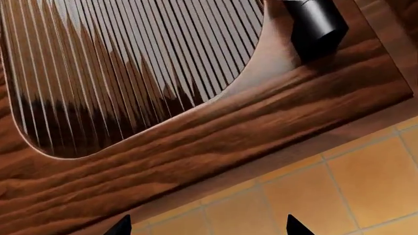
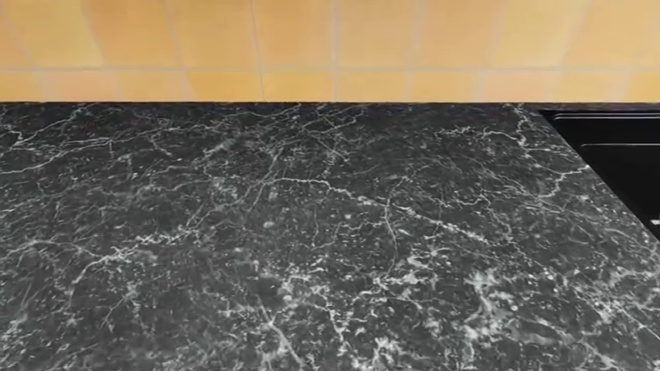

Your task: Pick and place the shaker into the drawer. Then close the cabinet.

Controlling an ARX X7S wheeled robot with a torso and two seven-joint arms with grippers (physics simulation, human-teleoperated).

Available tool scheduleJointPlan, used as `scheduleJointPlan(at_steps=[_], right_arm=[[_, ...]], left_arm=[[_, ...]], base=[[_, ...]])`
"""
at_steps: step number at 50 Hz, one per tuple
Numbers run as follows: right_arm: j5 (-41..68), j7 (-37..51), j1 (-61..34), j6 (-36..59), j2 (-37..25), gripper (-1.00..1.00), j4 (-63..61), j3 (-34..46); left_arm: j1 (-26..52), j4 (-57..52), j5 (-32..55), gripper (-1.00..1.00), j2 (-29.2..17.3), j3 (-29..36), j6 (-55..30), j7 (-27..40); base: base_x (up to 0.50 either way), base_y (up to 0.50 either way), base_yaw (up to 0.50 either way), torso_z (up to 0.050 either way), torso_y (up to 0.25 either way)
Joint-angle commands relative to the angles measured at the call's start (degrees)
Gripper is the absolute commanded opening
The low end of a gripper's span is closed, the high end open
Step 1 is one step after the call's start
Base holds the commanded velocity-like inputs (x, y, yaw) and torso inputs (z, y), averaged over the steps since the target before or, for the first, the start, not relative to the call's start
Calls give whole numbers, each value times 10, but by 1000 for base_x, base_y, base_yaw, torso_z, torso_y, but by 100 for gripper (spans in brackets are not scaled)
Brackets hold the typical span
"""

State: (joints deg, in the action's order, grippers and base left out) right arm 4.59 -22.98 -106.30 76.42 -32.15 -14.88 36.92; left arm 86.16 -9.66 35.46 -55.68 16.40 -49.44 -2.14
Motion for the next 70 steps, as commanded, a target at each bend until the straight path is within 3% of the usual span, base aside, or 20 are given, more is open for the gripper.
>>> scheduleJointPlan(at_steps=[1, 9, 15, 23, 38, 43, 49, 52, 55, 58, 60, 62, 65, 70], right_arm=[[-6, 8, 5, 5, 1, 100, -8, -9], [-3, 18, 7, 12, 12, 100, -9, -39], [-12, 26, -8, 24, 14, 100, 2, -36], [-20, 28, -53, 44, 17, 100, 10, -37], [-23, 35, -42, 78, 3, 100, -11, -50], [-24, 40, -28, 88, -1, 100, -18, -62], [-20, 65, 42, 136, -33, 100, -78, -124], [222, 291, 40, 136, -168, 100, -87, -173], [480, 549, 80, 132, -271, 100, -98, -225], [738, 807, 181, 79, -378, 100, -135, -285], [909, 854, 294, 27, -444, 100, -170, -362], [1079, 897, 430, 50, -447, 100, -185, -520], [1176, 979, 545, 102, -422, 100, -190, -676], [1256, 1044, 627, 111, -411, 100, -198, -767]], left_arm=[[2, -6, 4, 100, 2, 7, -2, 2], [15, -12, 3, 100, 9, 0, -8, 18], [96, 2, 7, 100, 45, -19, -37, 50], [254, 5, 28, 100, 115, -24, -73, 57], [452, 137, -31, 100, 265, 14, 27, 46], [488, 204, -50, 100, 342, 3, 83, -23], [488, 282, -242, 100, 503, -73, 137, -211], [488, 350, -300, 100, 556, -92, 192, -253], [488, 418, -260, 100, 556, -38, 256, -229], [488, 475, -207, 100, 557, 30, 313, -204], [488, 490, -171, 100, 557, 72, 338, -188], [488, 491, -139, 100, 557, 106, 352, -172], [488, 471, -83, 100, 557, 147, 360, -145], [488, 453, 4, 100, 557, 219, 384, -91]], base=[[500, 173, 0, 0, 0], [62, 14, 0, 0, 2], [0, 0, 0, 0, 0], [0, 0, 0, 0, 0], [0, 0, 0, 0, 0], [0, 0, 0, 0, 0], [0, 0, 0, 0, 0], [0, 0, 0, 0, 0], [0, 0, 0, 0, 0], [0, 0, 0, 0, 0], [0, 0, 0, 0, 0], [0, 0, 0, 0, 0], [0, 0, 0, 0, 0], [0, 0, 0, 0, 0]])
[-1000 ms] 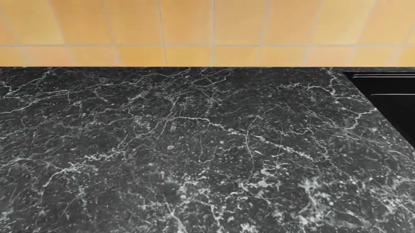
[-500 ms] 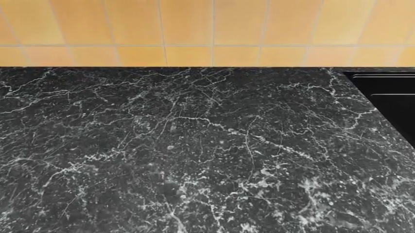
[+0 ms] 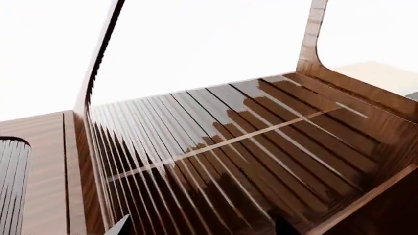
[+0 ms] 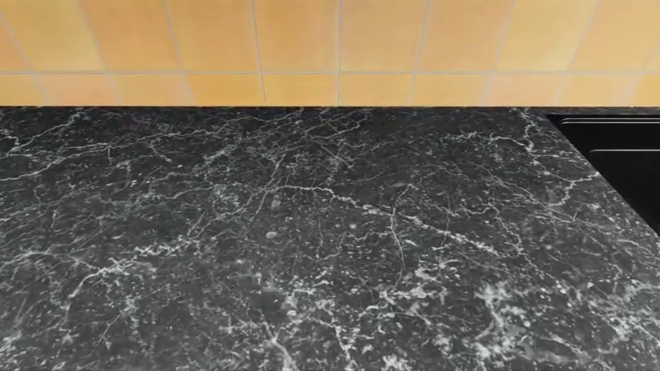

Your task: Pick and place the shaker into the drawer. Then close the cabinet.

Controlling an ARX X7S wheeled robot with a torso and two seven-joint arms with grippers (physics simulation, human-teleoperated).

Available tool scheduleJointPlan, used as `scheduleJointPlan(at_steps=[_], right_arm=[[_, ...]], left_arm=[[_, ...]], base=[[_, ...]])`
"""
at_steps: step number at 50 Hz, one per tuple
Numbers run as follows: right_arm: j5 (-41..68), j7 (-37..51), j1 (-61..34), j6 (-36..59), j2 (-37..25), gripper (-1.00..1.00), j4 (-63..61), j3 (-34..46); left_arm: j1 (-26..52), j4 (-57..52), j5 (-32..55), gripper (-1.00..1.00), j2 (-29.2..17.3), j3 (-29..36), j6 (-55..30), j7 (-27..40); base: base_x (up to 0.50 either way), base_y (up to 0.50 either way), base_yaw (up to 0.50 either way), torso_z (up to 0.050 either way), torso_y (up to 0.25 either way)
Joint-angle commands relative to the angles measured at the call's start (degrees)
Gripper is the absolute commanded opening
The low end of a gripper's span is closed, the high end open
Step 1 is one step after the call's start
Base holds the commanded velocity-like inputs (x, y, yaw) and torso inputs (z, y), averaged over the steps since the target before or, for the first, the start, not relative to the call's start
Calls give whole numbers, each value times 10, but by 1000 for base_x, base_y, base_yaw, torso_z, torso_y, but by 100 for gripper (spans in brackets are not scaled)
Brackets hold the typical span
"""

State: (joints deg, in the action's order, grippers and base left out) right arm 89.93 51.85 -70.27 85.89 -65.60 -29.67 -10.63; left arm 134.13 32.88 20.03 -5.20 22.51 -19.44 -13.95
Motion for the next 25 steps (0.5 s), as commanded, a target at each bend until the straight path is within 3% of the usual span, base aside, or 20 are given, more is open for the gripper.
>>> scheduleJointPlan(at_steps=[1, 5, 8, 13, 15, 18, 21, 25], right_arm=[[417, 306, 279, 17, -78, 100, -51, -307], [515, 380, 403, 27, -73, 100, -58, -458], [564, 380, 600, 16, -57, 100, -86, -681], [651, 370, 817, 40, 24, 100, -107, -963], [631, 290, 923, 41, 60, 100, -112, -1106], [510, 69, 1026, 41, 134, 100, -125, -1271], [414, -82, 1046, 40, 190, 100, -144, -1329], [391, -114, 1048, 21, 199, 100, -160, -1316]], left_arm=[[9, 20, 175, 100, 52, 174, 86, 35], [9, -19, 225, 100, 52, 226, 96, 56], [9, -52, 236, 100, 52, 237, 92, 64], [9, -112, 266, 100, 52, 249, 83, 90], [9, -124, 273, 100, 52, 252, 83, 94], [9, -124, 273, 100, 52, 252, 83, 94], [9, -124, 273, 100, 52, 252, 83, 94], [9, -124, 273, 100, 52, 252, 83, 94]], base=[[0, 0, 0, 0, 0], [0, 0, 0, 0, 0], [0, 0, 0, 0, 0], [0, 0, 0, 0, 0], [0, 0, 0, 0, 0], [0, 0, 0, 0, 0], [0, 0, 0, 0, 0], [0, 0, 0, 0, 0]])
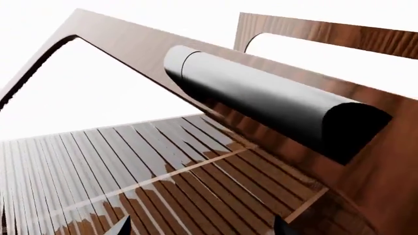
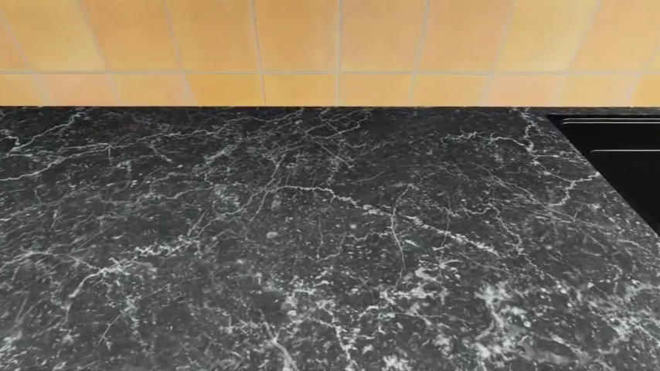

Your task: Pick and place the shaker into the drawer. Then close the cabinet.

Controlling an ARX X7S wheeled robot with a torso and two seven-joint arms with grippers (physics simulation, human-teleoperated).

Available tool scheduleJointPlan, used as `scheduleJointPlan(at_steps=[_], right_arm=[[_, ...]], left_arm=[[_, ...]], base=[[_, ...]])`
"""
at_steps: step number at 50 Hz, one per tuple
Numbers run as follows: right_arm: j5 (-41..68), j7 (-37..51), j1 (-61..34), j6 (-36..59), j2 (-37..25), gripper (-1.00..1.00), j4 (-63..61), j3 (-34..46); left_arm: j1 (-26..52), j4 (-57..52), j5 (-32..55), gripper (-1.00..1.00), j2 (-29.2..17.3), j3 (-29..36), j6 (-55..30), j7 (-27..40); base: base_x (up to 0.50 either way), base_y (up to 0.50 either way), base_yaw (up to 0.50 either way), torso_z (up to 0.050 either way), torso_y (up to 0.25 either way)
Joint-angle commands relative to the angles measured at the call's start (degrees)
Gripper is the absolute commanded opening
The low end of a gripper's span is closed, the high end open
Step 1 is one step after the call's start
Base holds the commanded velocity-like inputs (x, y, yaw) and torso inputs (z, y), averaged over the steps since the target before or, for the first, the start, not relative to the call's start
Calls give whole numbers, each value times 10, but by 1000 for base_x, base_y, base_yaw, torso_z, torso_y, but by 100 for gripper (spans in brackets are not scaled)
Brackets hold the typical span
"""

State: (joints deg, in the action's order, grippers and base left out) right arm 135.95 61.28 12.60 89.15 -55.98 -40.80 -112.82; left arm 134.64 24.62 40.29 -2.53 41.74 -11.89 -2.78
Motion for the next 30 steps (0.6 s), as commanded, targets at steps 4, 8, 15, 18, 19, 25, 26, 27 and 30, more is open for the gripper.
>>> scheduleJointPlan(at_steps=[4, 8, 15, 18, 19, 25, 26, 27, 30], right_arm=[[-69, -150, 237, -118, 46, 100, -93, -189], [-128, -50, 259, -274, -101, 100, -127, 5], [-334, -120, 312, -408, -340, 100, -32, 218], [-427, -223, 306, -425, -340, 100, -34, 281], [-452, -250, 308, -432, -340, 100, -34, 294], [-731, -395, 46, -240, -82, 100, 212, 586], [-816, -481, -40, -205, 4, 100, 206, 672], [-902, -567, -126, -194, 90, 100, 206, 758], [-1160, -825, -384, -175, 347, 100, 205, 1016]], left_arm=[[4, 25, 162, 100, 25, 105, -20, 42], [3, 242, 219, 100, 25, 205, 38, 20], [-180, -160, 319, 100, -329, 196, -79, 238], [-236, -224, 336, 100, -420, 190, -75, 284], [-250, -238, 337, 100, -444, 189, -72, 296], [-302, -286, 342, 100, -532, 183, -53, 336], [-307, -290, 343, 100, -540, 182, -50, 340], [-312, -295, 345, 100, -548, 181, -48, 343], [-324, -301, 342, 100, -568, 182, -44, 356]], base=[[0, 0, 0, 0, 0], [0, 0, 0, 0, 0], [0, 0, 0, 0, 0], [0, 0, 0, 0, 0], [0, 0, 0, 0, 0], [0, 0, 0, 0, 0], [0, 0, 0, 0, 0], [0, 0, 0, 0, 0], [0, 0, 0, 0, 0]])
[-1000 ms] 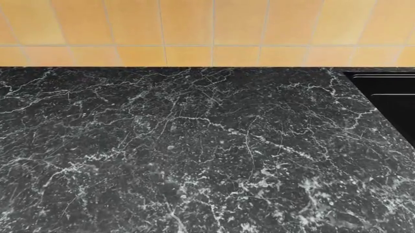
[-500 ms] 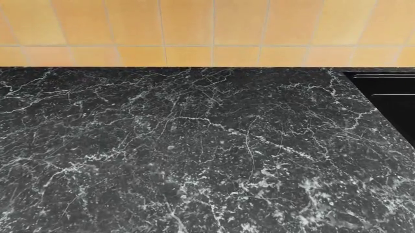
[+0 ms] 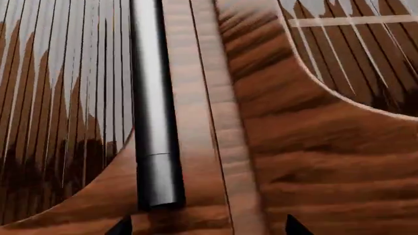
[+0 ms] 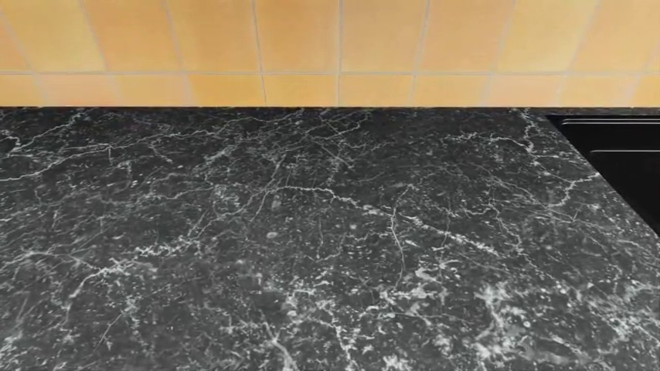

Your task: Pick and place the shaker into the drawer. Then close the cabinet.

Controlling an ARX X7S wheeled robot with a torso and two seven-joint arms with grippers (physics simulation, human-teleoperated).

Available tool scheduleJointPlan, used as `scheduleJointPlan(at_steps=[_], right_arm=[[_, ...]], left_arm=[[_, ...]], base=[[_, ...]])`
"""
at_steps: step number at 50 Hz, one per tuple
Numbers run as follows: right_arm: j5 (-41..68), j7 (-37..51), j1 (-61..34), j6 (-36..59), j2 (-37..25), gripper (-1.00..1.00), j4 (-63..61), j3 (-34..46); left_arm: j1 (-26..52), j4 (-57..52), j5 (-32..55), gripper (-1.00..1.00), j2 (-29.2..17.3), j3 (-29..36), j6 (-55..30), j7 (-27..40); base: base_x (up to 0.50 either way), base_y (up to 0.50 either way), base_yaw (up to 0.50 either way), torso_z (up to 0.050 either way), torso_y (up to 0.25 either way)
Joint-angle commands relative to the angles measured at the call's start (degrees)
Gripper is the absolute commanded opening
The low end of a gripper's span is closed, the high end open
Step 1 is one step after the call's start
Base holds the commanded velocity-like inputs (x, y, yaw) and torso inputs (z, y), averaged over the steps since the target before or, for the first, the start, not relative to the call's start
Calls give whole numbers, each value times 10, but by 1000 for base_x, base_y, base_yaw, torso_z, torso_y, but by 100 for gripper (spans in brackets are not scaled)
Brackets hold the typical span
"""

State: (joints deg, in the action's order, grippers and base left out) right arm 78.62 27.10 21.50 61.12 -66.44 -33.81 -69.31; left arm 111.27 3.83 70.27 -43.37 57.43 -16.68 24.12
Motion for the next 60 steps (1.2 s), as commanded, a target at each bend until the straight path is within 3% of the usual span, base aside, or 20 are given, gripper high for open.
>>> scheduleJointPlan(at_steps=[1, 2, 3, 5, 7, 11, 19, 26, 33, 42, 50, 55, 60], right_arm=[[-673, -569, -559, 110, 538, 100, 135, 667], [-759, -655, -645, 114, 624, 100, 135, 753], [-845, -741, -731, 118, 656, 100, 135, 839], [-1017, -913, -902, 123, 656, 100, 137, 871], [-1189, -1085, -908, 127, 656, 100, 140, 877], [-1532, -1058, -906, 128, 658, 100, 154, 886], [-1384, -967, -917, 158, 663, 100, 171, 975], [-1155, -809, -949, 213, 664, 100, 151, 1074], [-879, -616, -995, 207, 664, 100, 163, 1115], [-752, -542, -1059, 176, 663, 100, 180, 1239], [-550, -407, -1155, 129, 664, 100, 221, 1300], [-424, -318, -1224, 66, 664, 100, 259, 1368], [-257, -216, -1349, -67, 664, 100, 311, 1490]], left_arm=[[-95, -93, 41, 100, -166, 25, 5, 95], [-102, -95, 41, 100, -173, 25, 9, 100], [-111, -100, 41, 100, -180, 26, 13, 105], [-128, -114, 44, 100, -200, 25, 25, 118], [-142, -128, 48, 100, -219, 24, 36, 126], [-161, -160, 53, 100, -264, 21, 52, 140], [-205, -198, 72, 100, -361, 19, 104, 159], [-238, -194, 77, 100, -399, 31, 150, 166], [-257, -188, 78, 100, -398, 40, 177, 169], [-259, -175, 75, 100, -388, 38, 180, 170], [-272, -167, 74, 100, -380, 43, 195, 169], [-276, -165, 72, 100, -372, 45, 198, 169], [-276, -163, 71, 100, -366, 44, 196, 169]], base=[[0, 0, 0, 0, 0], [0, 0, 0, 0, 0], [0, 0, 0, 0, 0], [0, 0, 0, 0, 0], [0, 0, 0, 0, 0], [0, 0, 0, 0, 0], [0, 0, 0, 0, 0], [0, 0, 0, 0, 0], [0, 0, 0, 0, 0], [0, 0, 0, 0, 0], [0, 0, 0, 0, 0], [0, 0, 0, 0, 0], [0, 0, 0, 0, 0]])
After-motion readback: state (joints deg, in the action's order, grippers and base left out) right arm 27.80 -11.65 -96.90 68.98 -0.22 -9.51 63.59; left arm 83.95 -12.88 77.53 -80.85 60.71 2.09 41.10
